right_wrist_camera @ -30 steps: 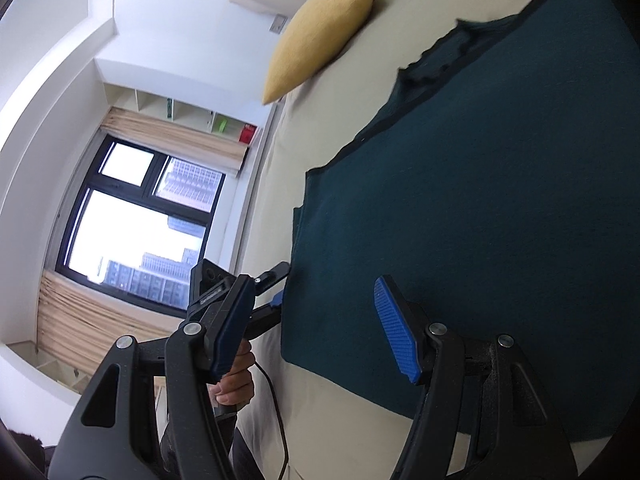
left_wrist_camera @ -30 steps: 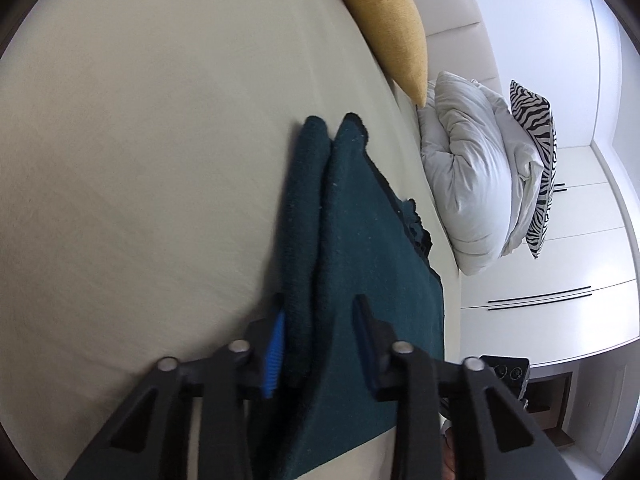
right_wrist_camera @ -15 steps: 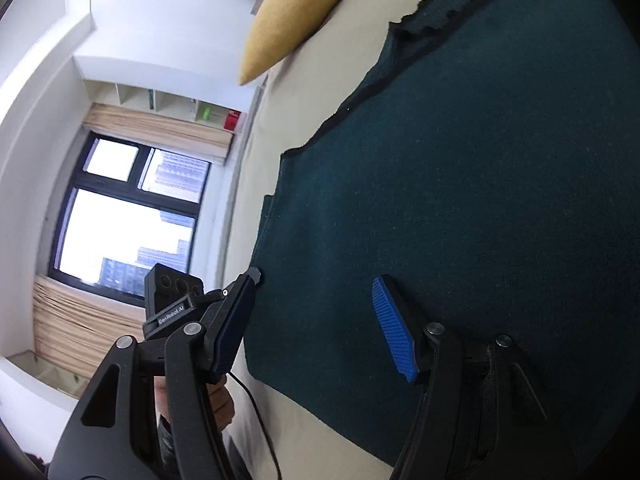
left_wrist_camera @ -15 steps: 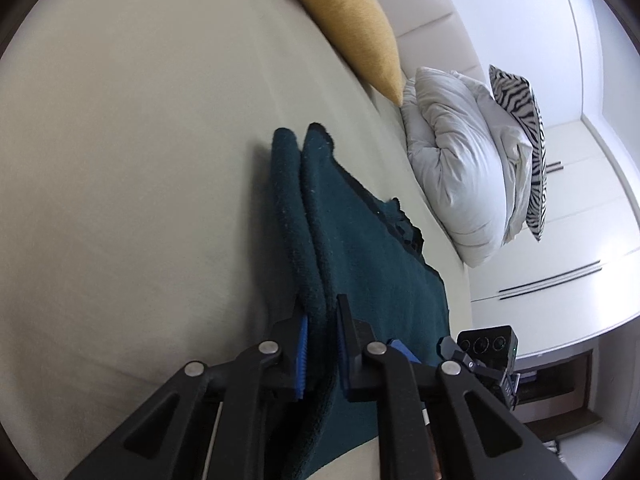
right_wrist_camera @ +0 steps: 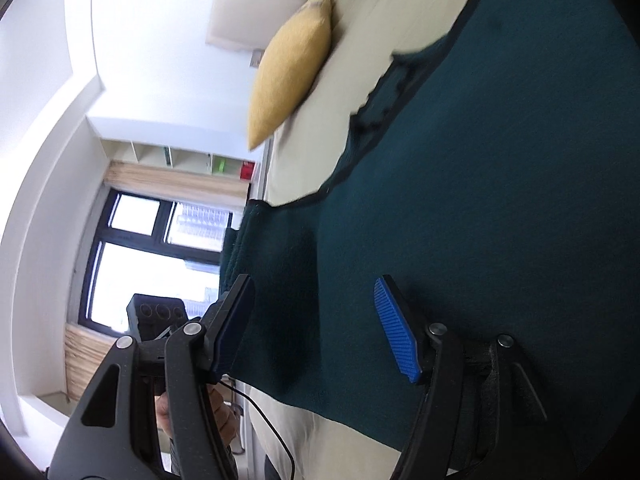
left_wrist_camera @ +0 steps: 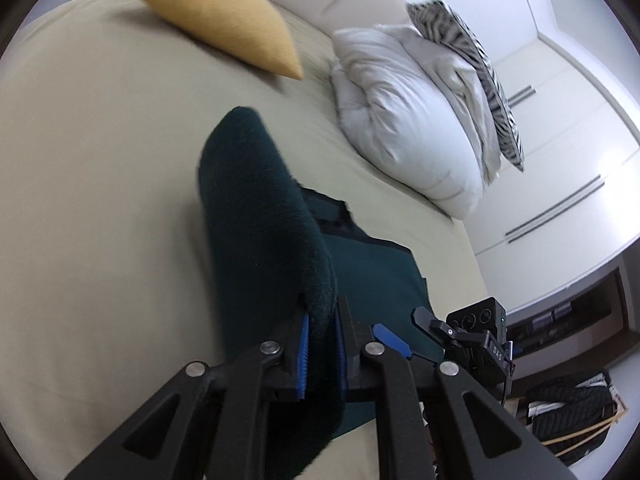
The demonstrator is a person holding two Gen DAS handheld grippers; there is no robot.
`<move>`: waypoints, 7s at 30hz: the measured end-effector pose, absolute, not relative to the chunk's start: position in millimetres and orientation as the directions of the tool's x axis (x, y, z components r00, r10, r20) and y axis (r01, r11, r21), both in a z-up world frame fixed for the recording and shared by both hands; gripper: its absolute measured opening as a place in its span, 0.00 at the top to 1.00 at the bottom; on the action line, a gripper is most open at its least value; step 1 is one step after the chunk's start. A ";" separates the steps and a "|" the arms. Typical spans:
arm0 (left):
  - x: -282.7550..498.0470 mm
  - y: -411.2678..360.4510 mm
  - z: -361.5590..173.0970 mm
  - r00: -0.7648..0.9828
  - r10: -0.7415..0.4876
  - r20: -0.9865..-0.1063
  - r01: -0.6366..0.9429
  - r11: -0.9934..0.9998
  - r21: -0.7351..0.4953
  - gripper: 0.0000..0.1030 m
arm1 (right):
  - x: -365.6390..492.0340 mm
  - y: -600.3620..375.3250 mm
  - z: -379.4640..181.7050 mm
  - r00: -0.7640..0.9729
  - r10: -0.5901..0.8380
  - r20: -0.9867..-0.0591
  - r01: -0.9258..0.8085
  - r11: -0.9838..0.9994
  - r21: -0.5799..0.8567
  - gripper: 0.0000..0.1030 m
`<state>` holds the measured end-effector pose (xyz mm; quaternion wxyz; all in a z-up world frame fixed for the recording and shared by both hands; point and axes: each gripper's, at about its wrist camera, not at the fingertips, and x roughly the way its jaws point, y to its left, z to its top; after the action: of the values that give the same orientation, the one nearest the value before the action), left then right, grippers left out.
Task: Fold small clothes
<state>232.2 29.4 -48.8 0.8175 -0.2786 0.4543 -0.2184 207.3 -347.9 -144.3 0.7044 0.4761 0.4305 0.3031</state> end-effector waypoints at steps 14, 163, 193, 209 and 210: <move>253.0 -124.0 -110.4 0.285 -0.788 -0.545 0.179 0.603 -0.778 0.77 | 215.4 -462.2 -163.4 0.515 0.807 -0.288 0.083 0.287 0.954 0.41; 292.6 -191.7 -108.3 0.542 -0.313 -0.780 0.337 0.931 -0.139 0.50 | 123.5 -482.8 -132.7 0.509 0.639 -0.577 -0.099 0.709 0.698 0.45; 242.0 -98.8 -132.1 0.370 -0.599 -0.710 0.082 0.782 -0.618 0.26 | 200.3 -530.7 -121.4 0.518 0.610 -0.600 0.047 0.680 0.731 0.19; 273.7 -137.7 -127.1 0.304 -0.548 -0.779 0.131 0.834 -0.536 0.54 | 252.4 -491.5 -142.4 0.398 0.491 -0.775 0.044 0.834 0.551 0.76; 270.4 -136.7 -123.1 0.306 -0.543 -0.782 0.133 0.838 -0.530 0.57 | 251.5 -485.1 -137.4 0.405 0.457 -0.792 0.033 0.858 0.512 0.77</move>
<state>270.4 -136.7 -123.1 0.7862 -0.1872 0.5483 -0.2149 251.5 -485.1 -137.4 0.8057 0.2315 0.5291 0.1316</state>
